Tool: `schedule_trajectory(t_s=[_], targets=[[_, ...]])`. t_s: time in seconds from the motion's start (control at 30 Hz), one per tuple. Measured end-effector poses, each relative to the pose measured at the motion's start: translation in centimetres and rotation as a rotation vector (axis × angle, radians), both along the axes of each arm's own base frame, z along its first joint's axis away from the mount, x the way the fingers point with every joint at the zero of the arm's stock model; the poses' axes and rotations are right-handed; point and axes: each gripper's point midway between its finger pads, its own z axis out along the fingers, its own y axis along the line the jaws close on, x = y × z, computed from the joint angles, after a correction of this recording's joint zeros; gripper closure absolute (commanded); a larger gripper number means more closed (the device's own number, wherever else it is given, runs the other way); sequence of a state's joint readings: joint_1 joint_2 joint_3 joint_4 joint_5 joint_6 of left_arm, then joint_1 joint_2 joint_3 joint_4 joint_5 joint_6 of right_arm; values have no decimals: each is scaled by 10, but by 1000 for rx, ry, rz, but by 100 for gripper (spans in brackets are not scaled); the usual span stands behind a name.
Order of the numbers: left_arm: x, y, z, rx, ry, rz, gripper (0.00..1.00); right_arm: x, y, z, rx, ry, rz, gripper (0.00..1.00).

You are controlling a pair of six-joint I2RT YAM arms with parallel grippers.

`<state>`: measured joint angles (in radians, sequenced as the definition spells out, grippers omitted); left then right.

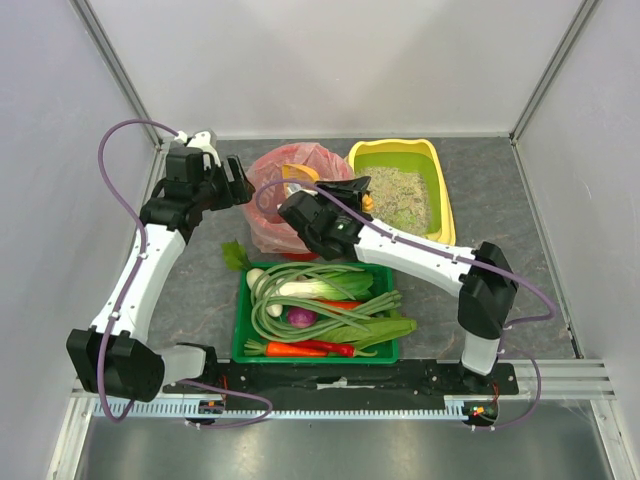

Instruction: Clean the litter box

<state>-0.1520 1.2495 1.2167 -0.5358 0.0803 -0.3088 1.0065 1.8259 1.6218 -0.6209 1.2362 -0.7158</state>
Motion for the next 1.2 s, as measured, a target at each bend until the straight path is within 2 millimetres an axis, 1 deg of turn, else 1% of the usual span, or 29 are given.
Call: schedule_trajectory(t_s=[0.1, 0.2, 0.37, 0.53, 0.73, 1.0, 1.2], targets=[[0, 0, 0, 0, 1, 0, 16, 0, 4, -1, -39, -6, 15, 100], [0, 0, 0, 0, 0, 0, 16, 2, 8, 7, -37, -38, 22, 100], [0, 0, 0, 0, -1, 1, 16, 2, 4, 21, -50, -97, 27, 100], [-1, 0, 0, 1, 0, 0, 16, 3, 5, 22, -96, -107, 37, 100], [-1, 0, -3, 1, 6, 1, 16, 5, 8, 30, -114, -122, 51, 100], [-1, 0, -3, 1, 5, 0, 16, 10, 21, 29, -187, -71, 168, 100], [-2, 1, -5, 4, 10, 3, 16, 12, 25, 27, -224, -40, 210, 100]])
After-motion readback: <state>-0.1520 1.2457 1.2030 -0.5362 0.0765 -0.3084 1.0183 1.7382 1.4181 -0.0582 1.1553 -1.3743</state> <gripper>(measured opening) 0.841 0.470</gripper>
